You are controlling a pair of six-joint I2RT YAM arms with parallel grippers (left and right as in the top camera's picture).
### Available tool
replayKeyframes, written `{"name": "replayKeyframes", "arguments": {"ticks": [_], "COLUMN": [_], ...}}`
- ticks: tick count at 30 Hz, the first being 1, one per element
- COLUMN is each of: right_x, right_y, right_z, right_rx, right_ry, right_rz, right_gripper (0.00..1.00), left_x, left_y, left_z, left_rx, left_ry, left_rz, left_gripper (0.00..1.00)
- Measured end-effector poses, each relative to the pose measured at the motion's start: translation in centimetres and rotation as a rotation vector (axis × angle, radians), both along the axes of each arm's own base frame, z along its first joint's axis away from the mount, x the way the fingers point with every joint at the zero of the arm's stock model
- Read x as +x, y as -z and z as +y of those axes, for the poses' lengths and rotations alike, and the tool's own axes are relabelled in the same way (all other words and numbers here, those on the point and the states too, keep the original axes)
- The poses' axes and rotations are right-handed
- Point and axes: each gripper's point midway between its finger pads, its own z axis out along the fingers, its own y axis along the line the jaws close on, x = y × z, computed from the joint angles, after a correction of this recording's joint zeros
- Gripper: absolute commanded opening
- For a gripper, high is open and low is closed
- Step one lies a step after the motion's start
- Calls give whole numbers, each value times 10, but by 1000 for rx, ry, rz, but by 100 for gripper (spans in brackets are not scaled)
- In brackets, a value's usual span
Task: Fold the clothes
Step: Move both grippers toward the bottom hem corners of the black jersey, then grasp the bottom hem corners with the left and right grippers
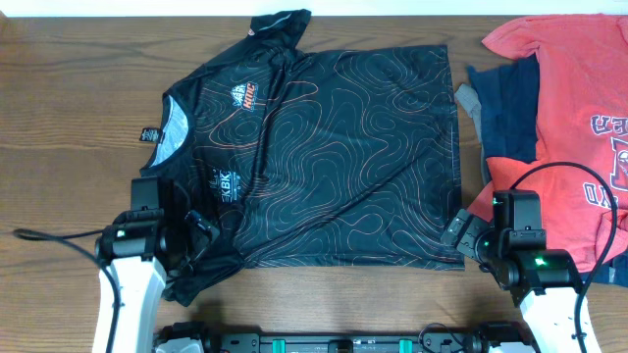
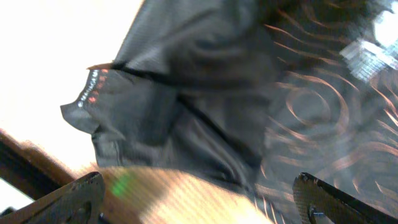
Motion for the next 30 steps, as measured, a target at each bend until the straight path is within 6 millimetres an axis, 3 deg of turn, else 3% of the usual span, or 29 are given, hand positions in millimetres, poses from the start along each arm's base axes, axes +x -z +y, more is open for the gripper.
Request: {"name": "replayKeyframes", "arguments": {"ticks": [9,19,23,25,28,30], "right_x": [-2,-2,-3,-3,-3,-3], "right_y": [1,1,1,2,2,2], "right_z": [-3,-4,-4,-4,-4,-4], "right_rx": [-6,-5,-5,-5,-5,-5], "right_ry": [34,44,44,44,44,44], "right_rz": [8,11,14,15,17,17], "right_gripper": [99,99,99,99,99,99], "left_x": [-3,-14,-14,-14,-12,-11], "left_y": [38,70,73,73,74,75], "left_z": [24,26,27,27,26,26], "left_rx": [-11,-18,-16,-18,-24,-30], "left_ry": [-159,-170,-169,-169,-172,-169], "left_rz": [138,298,321,327,329,330], "left_gripper": [98,98,98,91,65,56]}}
